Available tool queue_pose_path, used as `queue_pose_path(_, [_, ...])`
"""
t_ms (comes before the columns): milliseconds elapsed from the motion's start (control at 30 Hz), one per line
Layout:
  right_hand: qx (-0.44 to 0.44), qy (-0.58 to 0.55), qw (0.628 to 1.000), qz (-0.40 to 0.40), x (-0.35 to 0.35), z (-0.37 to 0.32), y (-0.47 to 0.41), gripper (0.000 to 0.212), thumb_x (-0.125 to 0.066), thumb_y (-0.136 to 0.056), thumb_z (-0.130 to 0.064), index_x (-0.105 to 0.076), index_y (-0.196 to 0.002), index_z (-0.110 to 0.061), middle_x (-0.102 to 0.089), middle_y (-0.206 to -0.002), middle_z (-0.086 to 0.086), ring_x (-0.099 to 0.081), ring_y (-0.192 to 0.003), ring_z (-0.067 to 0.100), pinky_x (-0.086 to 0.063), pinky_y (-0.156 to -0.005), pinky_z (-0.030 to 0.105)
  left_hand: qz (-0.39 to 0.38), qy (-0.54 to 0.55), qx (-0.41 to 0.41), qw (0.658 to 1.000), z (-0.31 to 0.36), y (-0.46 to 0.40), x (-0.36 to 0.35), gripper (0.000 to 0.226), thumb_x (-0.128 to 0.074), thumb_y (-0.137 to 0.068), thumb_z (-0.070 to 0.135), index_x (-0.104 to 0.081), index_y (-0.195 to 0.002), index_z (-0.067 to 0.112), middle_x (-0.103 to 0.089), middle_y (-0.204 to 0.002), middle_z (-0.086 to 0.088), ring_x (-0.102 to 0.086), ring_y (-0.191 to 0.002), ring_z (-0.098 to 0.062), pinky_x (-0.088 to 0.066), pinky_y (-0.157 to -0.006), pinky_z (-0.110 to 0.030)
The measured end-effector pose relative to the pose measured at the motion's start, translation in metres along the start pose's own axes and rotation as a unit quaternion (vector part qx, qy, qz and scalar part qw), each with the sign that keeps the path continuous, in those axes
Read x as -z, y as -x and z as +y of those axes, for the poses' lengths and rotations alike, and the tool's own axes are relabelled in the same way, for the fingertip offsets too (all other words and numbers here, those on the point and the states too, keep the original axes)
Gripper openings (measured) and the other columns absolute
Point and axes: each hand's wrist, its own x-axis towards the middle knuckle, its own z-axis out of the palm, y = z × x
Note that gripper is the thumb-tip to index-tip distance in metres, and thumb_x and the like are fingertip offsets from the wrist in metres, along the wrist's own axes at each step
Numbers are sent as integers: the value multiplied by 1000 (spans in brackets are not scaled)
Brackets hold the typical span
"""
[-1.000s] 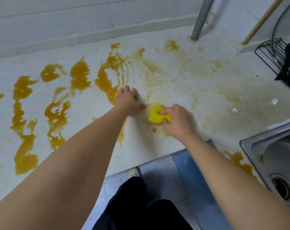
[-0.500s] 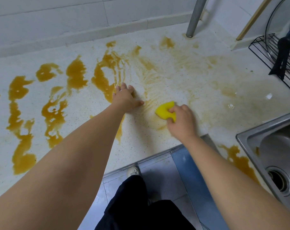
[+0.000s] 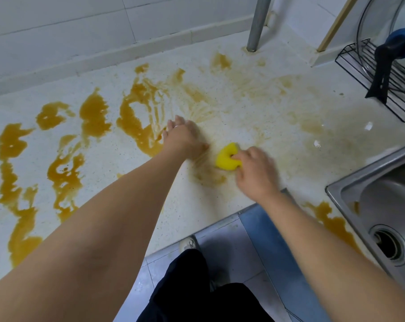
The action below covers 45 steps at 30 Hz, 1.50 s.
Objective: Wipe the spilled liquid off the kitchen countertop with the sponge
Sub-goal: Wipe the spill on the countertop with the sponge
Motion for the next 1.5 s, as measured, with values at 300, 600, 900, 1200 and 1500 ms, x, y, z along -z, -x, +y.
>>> queue_pose_path(300, [-39, -90, 995, 2, 2, 13, -11, 29, -60, -80, -11, -61, -107, -5, -53, -106, 18, -51, -100, 34, -45, -84, 39, -19, -3, -39, 999, 41, -22, -15, 91, -60, -81, 57, -19, -149, 15, -1, -158, -12, -1, -145, -34, -13, -117, -48])
queue_pose_path(600, [-99, -110, 989, 2, 1, 6, -18, 28, -57, -82, -12, -61, -108, -5, -47, -115, 15, -51, -102, 31, -44, -92, 37, -31, -1, -40, 999, 42, -24, -13, 91, -61, -82, 54, -14, -151, 17, 5, -159, -10, 5, -146, -32, -7, -119, -47])
queue_pose_path(900, [-369, -338, 866, 7, 58, 67, -23, 25, -42, -91, -7, -51, -114, -9, -56, -109, 15, -53, -103, 29, -42, -76, 31, -21, -13, -64, 998, 68, -26, -20, 92, -61, -80, 56, -17, -149, 13, -4, -157, -13, -1, -145, -36, -15, -116, -48])
queue_pose_path(1200, [-237, -7, 971, -36, 34, 58, -2, 59, -45, -92, -41, -32, -139, -9, -34, -141, 12, -36, -125, 29, -33, -102, 38, -28, -31, -130, 991, 120, -27, -38, 79, -55, -86, 51, -22, -146, 11, -7, -156, -14, -5, -144, -35, -18, -115, -47])
queue_pose_path(1500, [-234, 63, 970, 6, 35, 99, 7, 45, -44, -91, -12, -41, -136, -7, -41, -133, 15, -37, -119, 31, -29, -99, 38, -46, -45, -182, 981, 171, -44, -43, 75, -53, -88, 53, -22, -146, 17, -4, -157, -11, -1, -145, -33, -15, -116, -45])
